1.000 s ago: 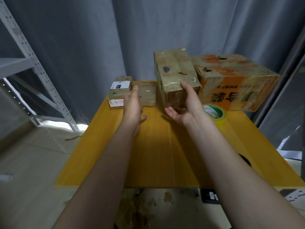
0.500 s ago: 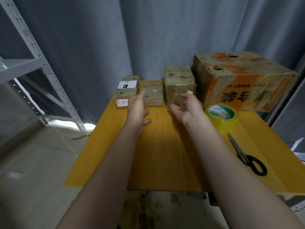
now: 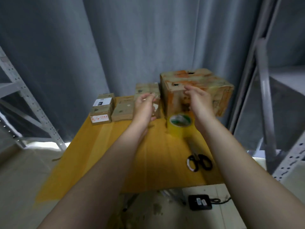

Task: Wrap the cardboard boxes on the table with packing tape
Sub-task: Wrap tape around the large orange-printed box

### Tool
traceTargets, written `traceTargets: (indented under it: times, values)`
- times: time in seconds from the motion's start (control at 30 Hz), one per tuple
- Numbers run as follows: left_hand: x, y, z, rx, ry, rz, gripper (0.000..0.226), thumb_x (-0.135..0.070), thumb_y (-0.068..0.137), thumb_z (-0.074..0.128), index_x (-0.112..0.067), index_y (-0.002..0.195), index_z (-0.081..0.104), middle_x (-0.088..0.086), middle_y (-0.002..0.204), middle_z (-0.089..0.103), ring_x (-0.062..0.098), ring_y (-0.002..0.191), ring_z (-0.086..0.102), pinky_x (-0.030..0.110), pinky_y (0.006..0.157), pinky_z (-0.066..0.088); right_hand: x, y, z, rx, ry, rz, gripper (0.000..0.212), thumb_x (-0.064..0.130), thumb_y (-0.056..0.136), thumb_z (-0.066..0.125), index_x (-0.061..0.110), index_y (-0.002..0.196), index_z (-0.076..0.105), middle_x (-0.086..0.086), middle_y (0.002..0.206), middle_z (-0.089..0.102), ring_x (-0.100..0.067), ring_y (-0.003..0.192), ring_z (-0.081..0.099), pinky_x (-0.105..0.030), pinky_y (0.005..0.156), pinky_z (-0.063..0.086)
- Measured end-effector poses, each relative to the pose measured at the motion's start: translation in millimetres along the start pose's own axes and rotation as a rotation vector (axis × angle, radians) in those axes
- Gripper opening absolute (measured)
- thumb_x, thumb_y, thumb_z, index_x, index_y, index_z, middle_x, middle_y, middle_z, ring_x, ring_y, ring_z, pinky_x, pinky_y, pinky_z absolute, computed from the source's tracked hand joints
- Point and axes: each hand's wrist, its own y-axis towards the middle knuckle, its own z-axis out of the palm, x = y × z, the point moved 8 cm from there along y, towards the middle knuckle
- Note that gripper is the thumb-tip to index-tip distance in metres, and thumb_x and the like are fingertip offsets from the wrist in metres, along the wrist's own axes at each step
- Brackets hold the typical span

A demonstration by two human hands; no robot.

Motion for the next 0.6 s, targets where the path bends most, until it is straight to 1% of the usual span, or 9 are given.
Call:
traceTargets:
  times: [0.03, 0.1, 0.13, 0.2, 0.33, 0.4, 0.5, 0.53, 0.6]
  values:
    - [-4.9, 5.6, 11.5, -0.027, 0.040, 0.014, 0.026, -0.029, 0.102, 0.058, -0.020, 0.126, 0.061, 0.003, 0.115, 0.073, 0.024, 0.088, 0.067, 0.035, 0.070, 0.058, 5.6, 6.3, -16.5, -0.053, -0.033, -0.040, 0.034, 0.014, 0.100, 0.058, 0.021, 0.131, 0.071, 0.005, 0.129, 0.068, -0.012, 0.114, 0.059, -0.018, 0.097, 0.045]
    - [-11.7, 19.4, 31.6, -0.090, 0.140, 0.025, 0.037, -0.026, 0.097, 0.061, -0.010, 0.130, 0.060, 0.017, 0.121, 0.072, 0.037, 0.101, 0.068, 0.043, 0.082, 0.058, 7.0, 25.4, -51.4, -0.186, -0.179, -0.055, 0.042, 0.025, 0.102, 0.056, 0.024, 0.144, 0.060, 0.005, 0.138, 0.059, -0.016, 0.124, 0.051, -0.012, 0.106, 0.033]
    - [-13.5, 25.1, 40.6, -0.104, 0.182, 0.022, 0.035, -0.029, 0.096, 0.062, -0.012, 0.127, 0.060, 0.016, 0.119, 0.072, 0.038, 0.107, 0.067, 0.045, 0.091, 0.056, 3.0, 36.0, -69.0, -0.251, -0.271, -0.022, 0.045, 0.033, 0.103, 0.053, 0.028, 0.148, 0.054, 0.001, 0.148, 0.050, -0.024, 0.133, 0.043, -0.023, 0.115, 0.028]
    - [-16.8, 36.1, 58.1, -0.097, 0.223, 0.025, 0.027, -0.036, 0.096, 0.061, -0.019, 0.117, 0.059, 0.006, 0.106, 0.072, 0.034, 0.105, 0.067, 0.041, 0.092, 0.055, -7.2, 56.8, -95.5, -0.322, -0.334, 0.059, 0.053, 0.042, 0.104, 0.047, 0.032, 0.155, 0.040, -0.006, 0.159, 0.029, -0.036, 0.144, 0.024, -0.047, 0.120, 0.024]
    - [-14.1, 54.0, 87.8, -0.041, 0.223, 0.005, 0.035, -0.044, 0.099, 0.054, -0.017, 0.121, 0.061, 0.011, 0.114, 0.072, 0.036, 0.103, 0.068, 0.049, 0.096, 0.057, -27.6, 93.9, -115.2, -0.371, -0.288, 0.218, 0.069, 0.053, 0.106, 0.041, 0.031, 0.165, 0.013, -0.009, 0.169, 0.011, -0.038, 0.152, 0.015, -0.052, 0.120, 0.023]
    - [-9.0, 57.3, 99.6, -0.007, 0.214, -0.032, 0.036, -0.041, 0.100, 0.052, -0.019, 0.129, 0.055, 0.010, 0.121, 0.070, 0.036, 0.107, 0.067, 0.050, 0.099, 0.056, -36.4, 106.9, -115.1, -0.365, -0.243, 0.281, 0.071, 0.062, 0.105, 0.034, 0.032, 0.165, 0.011, -0.012, 0.170, 0.014, -0.041, 0.153, 0.017, -0.056, 0.121, 0.022]
    - [0.0, 60.4, 117.1, 0.069, 0.179, -0.067, 0.060, -0.043, 0.101, 0.054, -0.025, 0.154, 0.033, 0.004, 0.129, 0.063, 0.033, 0.112, 0.064, 0.052, 0.101, 0.054, -42.8, 122.5, -109.4, -0.348, -0.072, 0.258, 0.063, 0.064, 0.104, 0.034, 0.027, 0.155, 0.032, -0.014, 0.153, 0.047, -0.041, 0.134, 0.049, -0.059, 0.113, 0.039]
    - [0.8, 61.1, 120.4, 0.080, 0.154, -0.058, 0.066, -0.045, 0.101, 0.056, -0.028, 0.157, 0.028, -0.001, 0.124, 0.061, 0.028, 0.108, 0.063, 0.049, 0.101, 0.052, -43.6, 125.0, -109.0, -0.357, -0.032, 0.239, 0.058, 0.062, 0.104, 0.035, 0.024, 0.148, 0.039, -0.012, 0.143, 0.055, -0.040, 0.127, 0.055, -0.058, 0.110, 0.044]
    - [-0.8, 63.8, 121.2, 0.066, 0.096, -0.028, 0.068, -0.049, 0.101, 0.059, -0.029, 0.158, 0.030, -0.010, 0.110, 0.058, 0.017, 0.097, 0.060, 0.043, 0.098, 0.049, -42.4, 126.1, -108.9, -0.378, -0.009, 0.211, 0.052, 0.059, 0.104, 0.038, 0.021, 0.138, 0.045, -0.011, 0.138, 0.059, -0.041, 0.128, 0.053, -0.057, 0.109, 0.044]
